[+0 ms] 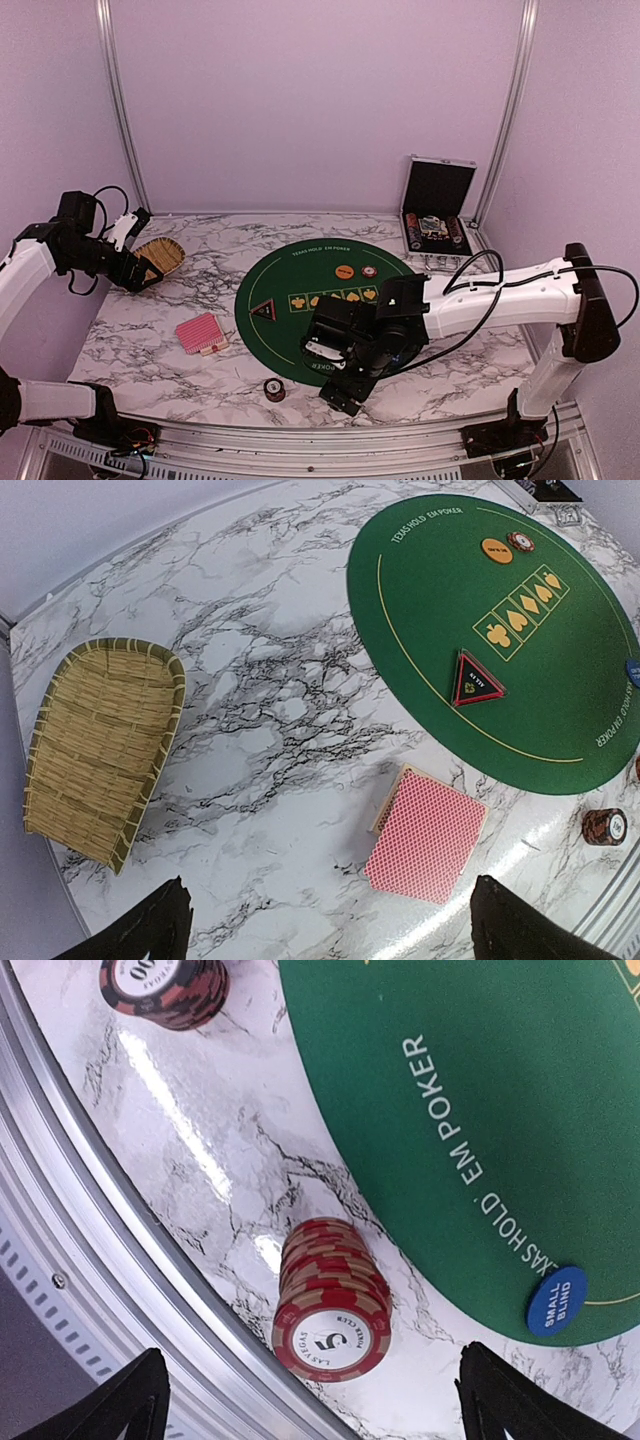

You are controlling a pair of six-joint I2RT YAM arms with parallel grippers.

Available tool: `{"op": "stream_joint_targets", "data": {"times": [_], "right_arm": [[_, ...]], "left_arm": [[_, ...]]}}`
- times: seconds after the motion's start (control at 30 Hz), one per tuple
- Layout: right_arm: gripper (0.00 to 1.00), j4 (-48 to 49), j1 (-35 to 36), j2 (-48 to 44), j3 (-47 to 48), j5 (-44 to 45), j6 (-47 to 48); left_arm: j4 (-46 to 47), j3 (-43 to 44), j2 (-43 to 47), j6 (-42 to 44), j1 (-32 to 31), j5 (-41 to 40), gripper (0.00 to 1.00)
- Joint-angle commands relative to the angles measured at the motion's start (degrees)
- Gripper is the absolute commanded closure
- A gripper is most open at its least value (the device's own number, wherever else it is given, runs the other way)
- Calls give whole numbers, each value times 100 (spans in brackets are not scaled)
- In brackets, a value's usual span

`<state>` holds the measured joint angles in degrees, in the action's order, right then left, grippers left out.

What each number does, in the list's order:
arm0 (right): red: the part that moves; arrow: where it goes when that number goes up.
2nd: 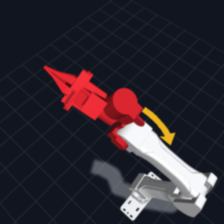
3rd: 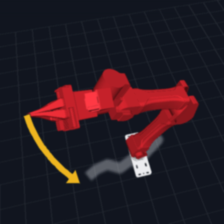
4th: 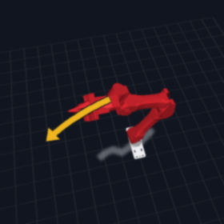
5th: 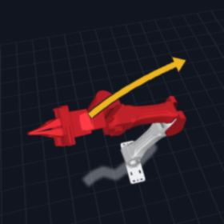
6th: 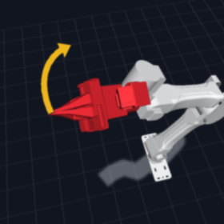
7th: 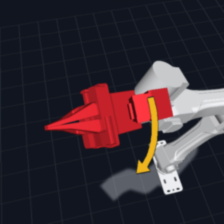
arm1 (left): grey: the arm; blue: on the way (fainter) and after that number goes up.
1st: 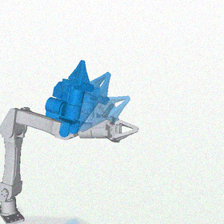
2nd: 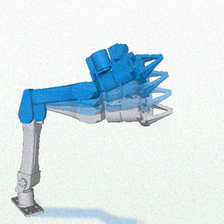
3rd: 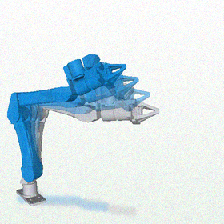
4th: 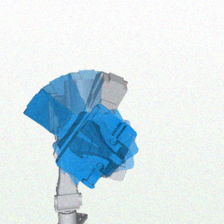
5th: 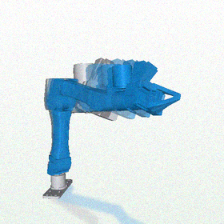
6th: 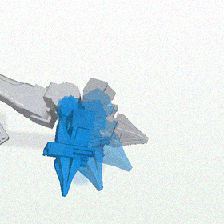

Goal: Distribute texas hold em gaming equipment

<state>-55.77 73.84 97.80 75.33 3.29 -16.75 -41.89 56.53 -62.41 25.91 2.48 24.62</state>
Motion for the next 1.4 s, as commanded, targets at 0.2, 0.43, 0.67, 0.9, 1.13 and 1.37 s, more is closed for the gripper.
{"op": "stream_joint_targets", "data": {"times": [0.2,0.43,0.67,0.9,1.13,1.37], "right_arm": [[9,181,34,196,-123,32,-5],[17,309,25,345,-143,124,65],[27,387,-25,382,-129,149,100],[43,418,-70,364,-195,119,119],[55,415,-131,329,-277,103,137],[63,206,-151,251,-37,136,163]], "left_arm": [[-181,180,93,4,33,101,1],[-192,208,72,6,32,101,1],[-195,235,45,10,33,89,1],[-196,228,7,14,31,101,1],[-197,235,15,16,31,79,1],[-196,241,10,12,33,98,1]]}}
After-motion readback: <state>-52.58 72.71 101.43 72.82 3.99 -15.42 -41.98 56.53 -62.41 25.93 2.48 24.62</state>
